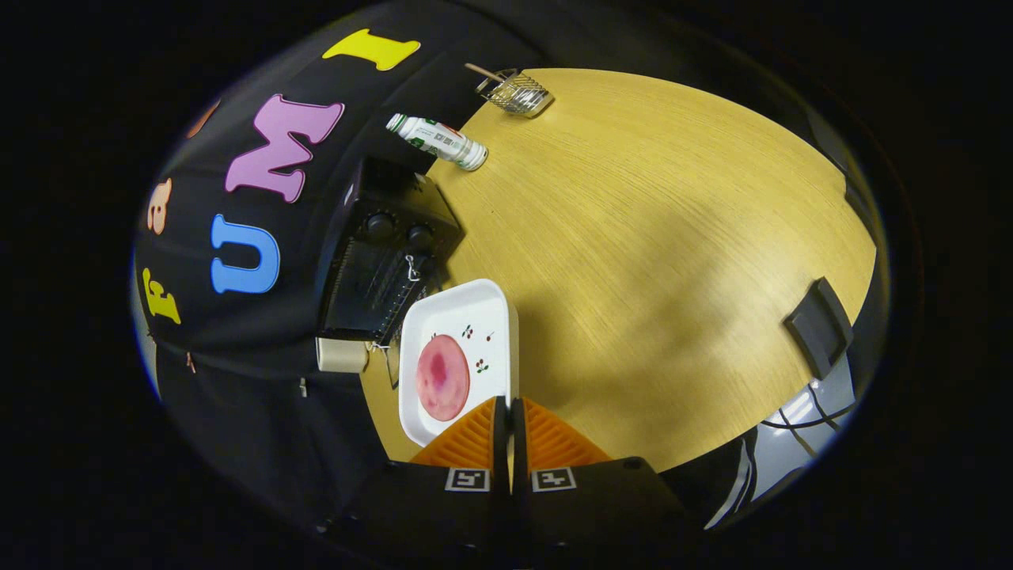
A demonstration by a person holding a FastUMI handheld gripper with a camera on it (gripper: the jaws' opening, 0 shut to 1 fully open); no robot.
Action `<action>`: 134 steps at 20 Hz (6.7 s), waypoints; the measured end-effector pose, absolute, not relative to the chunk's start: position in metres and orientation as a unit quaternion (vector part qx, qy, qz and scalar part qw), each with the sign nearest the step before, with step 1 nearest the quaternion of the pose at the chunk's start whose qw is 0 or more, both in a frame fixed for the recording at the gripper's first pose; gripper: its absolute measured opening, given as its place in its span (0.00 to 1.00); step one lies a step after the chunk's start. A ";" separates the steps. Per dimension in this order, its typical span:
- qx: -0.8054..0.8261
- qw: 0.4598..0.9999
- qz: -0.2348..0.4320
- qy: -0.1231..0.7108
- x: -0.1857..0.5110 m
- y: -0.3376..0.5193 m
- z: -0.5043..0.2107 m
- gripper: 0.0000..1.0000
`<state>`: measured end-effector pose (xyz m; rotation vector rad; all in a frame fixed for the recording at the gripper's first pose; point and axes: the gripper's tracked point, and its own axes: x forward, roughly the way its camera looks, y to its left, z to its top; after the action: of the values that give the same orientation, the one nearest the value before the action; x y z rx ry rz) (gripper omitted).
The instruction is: Open the toaster oven, put the food inside, and close the toaster oven door.
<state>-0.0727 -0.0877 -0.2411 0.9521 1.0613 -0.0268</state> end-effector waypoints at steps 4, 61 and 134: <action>0.447 0.757 0.013 0.477 -0.066 -0.055 -0.220 0.05; 0.593 0.745 -0.085 0.293 0.203 0.137 -0.263 0.55; 0.060 0.984 0.044 0.160 0.082 0.084 -0.084 0.99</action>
<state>0.0816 0.0837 -0.0835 0.1201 0.3210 0.0884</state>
